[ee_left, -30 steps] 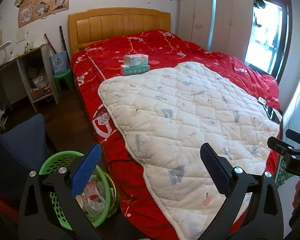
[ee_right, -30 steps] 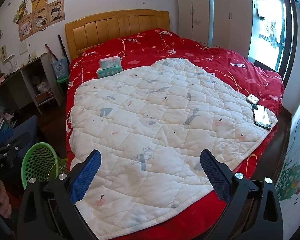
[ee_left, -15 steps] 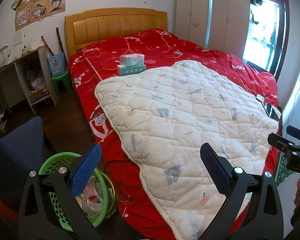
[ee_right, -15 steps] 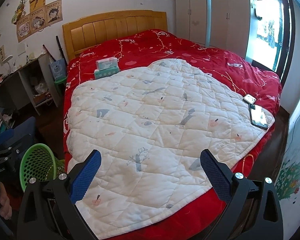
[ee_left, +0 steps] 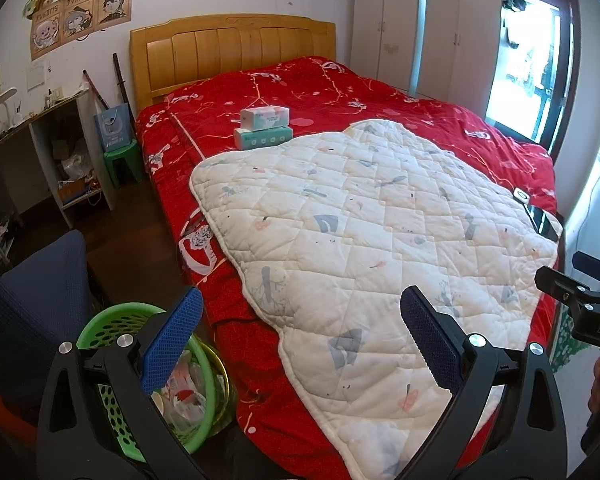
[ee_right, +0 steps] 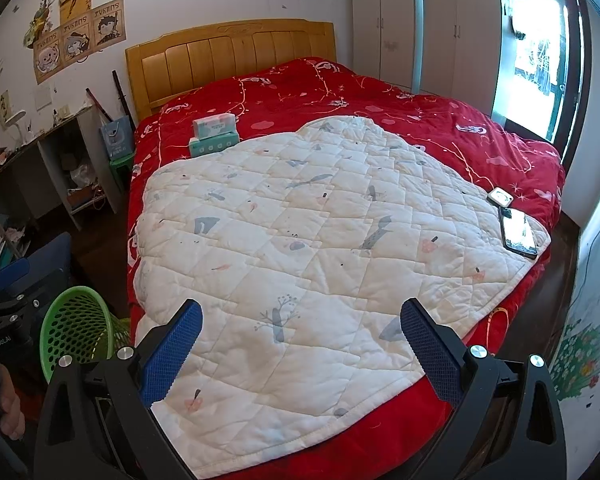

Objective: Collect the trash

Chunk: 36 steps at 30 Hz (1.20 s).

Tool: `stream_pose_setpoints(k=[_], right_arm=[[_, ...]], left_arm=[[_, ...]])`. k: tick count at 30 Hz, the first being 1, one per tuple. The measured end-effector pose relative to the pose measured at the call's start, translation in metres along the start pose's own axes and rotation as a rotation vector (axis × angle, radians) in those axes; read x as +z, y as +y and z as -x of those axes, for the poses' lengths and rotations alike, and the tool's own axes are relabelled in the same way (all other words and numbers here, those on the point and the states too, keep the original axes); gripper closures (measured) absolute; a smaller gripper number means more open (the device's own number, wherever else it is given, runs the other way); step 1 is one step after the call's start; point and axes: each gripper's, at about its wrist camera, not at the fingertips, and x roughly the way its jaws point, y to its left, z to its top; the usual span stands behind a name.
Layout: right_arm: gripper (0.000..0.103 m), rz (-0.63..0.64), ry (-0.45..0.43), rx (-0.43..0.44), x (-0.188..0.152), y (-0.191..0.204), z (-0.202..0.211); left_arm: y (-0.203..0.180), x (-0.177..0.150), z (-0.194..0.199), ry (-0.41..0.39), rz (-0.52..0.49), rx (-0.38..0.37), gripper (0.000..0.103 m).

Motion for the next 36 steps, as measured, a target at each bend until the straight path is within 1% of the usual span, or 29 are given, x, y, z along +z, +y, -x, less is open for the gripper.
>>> stream_pose_setpoints(k=[36], right_arm=[[0.007,-0.01,0.008,0.005,-0.0054,-0.0018,-0.0056]], left_arm=[[0.0009,-0.004,-0.0032,0.005,0.007,0.003,0.005]])
